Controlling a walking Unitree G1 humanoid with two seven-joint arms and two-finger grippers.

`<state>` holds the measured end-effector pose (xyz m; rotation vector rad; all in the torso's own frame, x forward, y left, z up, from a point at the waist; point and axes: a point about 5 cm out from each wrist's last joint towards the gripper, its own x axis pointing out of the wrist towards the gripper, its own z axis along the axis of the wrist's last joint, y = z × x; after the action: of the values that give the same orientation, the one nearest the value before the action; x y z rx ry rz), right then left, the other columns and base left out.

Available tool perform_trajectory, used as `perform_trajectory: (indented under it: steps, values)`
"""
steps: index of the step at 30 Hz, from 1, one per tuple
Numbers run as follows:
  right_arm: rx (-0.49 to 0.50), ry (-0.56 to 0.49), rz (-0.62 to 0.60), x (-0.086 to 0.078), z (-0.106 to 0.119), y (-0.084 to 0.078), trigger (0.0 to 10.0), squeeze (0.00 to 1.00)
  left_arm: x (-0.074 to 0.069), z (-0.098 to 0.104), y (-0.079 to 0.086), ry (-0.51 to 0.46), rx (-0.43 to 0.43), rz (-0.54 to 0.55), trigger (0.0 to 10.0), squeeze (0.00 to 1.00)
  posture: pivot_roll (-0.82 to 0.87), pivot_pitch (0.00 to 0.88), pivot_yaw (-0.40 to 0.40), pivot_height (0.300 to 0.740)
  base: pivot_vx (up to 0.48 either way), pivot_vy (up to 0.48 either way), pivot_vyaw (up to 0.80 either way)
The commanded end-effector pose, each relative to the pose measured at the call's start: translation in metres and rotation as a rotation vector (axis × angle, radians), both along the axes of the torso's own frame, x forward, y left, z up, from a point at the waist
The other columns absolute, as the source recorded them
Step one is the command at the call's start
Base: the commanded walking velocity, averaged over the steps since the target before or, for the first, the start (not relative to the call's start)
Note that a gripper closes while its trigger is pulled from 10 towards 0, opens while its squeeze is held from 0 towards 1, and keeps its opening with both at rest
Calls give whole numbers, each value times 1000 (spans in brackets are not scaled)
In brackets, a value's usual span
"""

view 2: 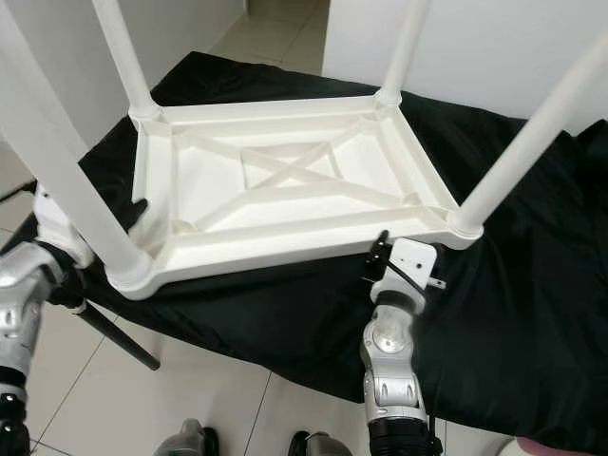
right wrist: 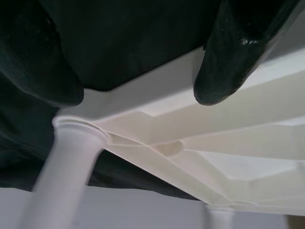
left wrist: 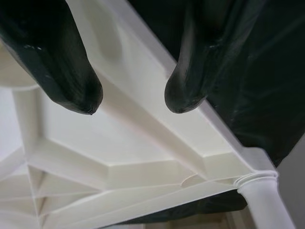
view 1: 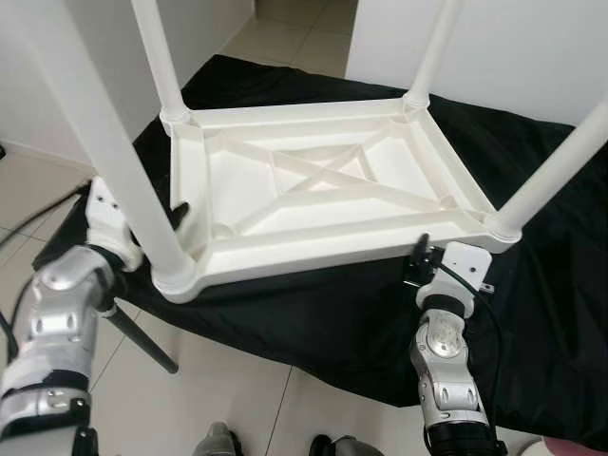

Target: Building children table

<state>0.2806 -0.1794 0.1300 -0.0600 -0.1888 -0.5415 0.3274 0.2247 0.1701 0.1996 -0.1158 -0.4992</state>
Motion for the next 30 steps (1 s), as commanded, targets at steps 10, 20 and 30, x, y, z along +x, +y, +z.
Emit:
perform_trajectory:
  steps: [10,20,30]
  values:
    - [79,113,-160,-6,-25,-25,10000,0,-21,-17,-55,38,-17,-276,10000,0,79,137,-50,740,0,0,0]
    - [71,121,-42,17,-22,-32,10000,0,-36,-18,-90,55,-5,-434,10000,0,76,141,-35,740,0,0,0]
    - [29,120,273,54,-10,-18,10000,0,-55,-21,-128,80,26,-609,10000,0,80,139,-31,740,0,0,0]
